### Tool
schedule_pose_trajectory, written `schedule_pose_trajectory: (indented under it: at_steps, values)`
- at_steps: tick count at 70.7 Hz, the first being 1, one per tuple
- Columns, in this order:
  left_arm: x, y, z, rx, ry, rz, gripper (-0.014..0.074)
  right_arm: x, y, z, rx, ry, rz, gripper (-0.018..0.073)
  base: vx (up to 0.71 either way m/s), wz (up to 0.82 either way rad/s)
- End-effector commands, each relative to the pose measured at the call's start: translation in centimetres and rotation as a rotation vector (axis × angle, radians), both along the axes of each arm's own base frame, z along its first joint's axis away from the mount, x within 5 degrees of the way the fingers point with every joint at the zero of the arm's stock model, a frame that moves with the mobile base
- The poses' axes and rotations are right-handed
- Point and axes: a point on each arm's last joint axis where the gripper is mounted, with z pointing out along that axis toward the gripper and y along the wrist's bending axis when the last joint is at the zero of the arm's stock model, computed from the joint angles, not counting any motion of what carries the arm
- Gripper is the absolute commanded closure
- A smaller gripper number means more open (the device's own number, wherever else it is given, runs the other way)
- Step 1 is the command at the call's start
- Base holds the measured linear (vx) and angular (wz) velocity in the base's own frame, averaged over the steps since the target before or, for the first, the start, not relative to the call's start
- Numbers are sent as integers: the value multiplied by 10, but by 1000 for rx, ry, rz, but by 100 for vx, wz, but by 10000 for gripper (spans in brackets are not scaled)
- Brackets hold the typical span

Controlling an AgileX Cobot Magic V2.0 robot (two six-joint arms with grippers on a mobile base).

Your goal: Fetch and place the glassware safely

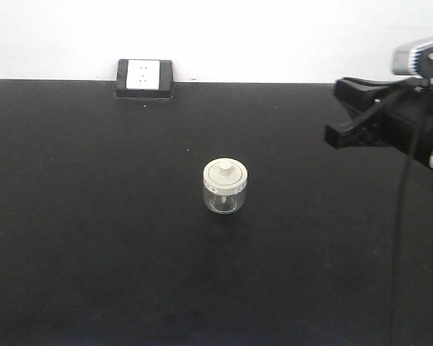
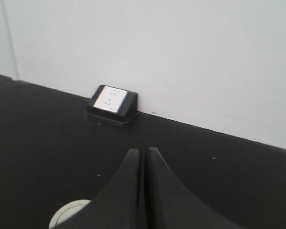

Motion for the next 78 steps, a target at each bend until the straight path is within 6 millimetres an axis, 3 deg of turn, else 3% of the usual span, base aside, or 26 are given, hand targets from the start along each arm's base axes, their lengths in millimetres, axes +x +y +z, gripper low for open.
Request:
schedule_pose_trajectory:
  at_steps: [1, 17, 36, 58, 78]
  values:
    - [0, -1, 14, -15, -89, -8, 603, -21, -9, 19, 59, -40, -64, 565, 0, 0]
    - [0, -1, 14, -15, -89, -8, 603, -60, -30, 22, 22, -18, -221, 563, 0, 0]
    - [0, -1, 14, -15, -89, -8, 603, -114, -44, 16, 31, -83, -281, 563, 0, 0]
    - [0, -1, 14, -15, -89, -8, 603, -164, -53, -20, 26, -157, -287, 563, 0, 0]
    - [0, -1, 14, -15, -89, -8, 603, -189, -57, -53, 45, -200, -294, 563, 0, 0]
